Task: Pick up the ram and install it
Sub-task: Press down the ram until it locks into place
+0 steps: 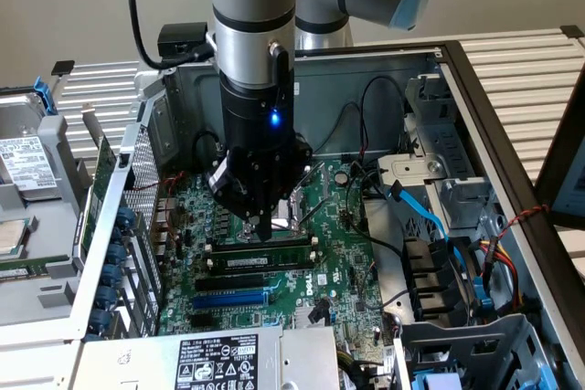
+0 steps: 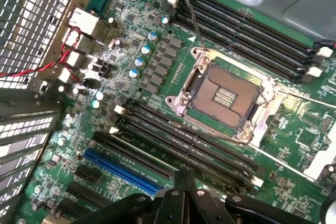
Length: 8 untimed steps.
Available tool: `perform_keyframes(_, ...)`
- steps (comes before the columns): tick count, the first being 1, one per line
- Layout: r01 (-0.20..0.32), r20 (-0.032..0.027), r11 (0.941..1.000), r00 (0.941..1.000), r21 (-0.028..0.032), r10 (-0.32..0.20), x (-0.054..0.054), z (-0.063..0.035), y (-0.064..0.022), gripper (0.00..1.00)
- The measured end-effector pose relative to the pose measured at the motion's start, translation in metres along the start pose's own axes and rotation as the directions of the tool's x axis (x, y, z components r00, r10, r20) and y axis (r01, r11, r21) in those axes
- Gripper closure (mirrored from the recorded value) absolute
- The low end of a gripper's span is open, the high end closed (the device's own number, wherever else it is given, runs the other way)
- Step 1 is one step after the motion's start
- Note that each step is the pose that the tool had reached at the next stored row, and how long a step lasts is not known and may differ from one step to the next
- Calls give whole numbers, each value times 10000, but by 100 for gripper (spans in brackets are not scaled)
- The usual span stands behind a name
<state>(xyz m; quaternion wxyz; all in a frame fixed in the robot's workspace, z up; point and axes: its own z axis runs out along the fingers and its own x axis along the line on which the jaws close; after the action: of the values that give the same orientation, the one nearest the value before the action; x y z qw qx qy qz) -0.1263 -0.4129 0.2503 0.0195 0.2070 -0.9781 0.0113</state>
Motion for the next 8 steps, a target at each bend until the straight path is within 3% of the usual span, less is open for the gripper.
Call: perform_keyframes(8,-802,146,9968,9967,50,801,-1,0,0,90)
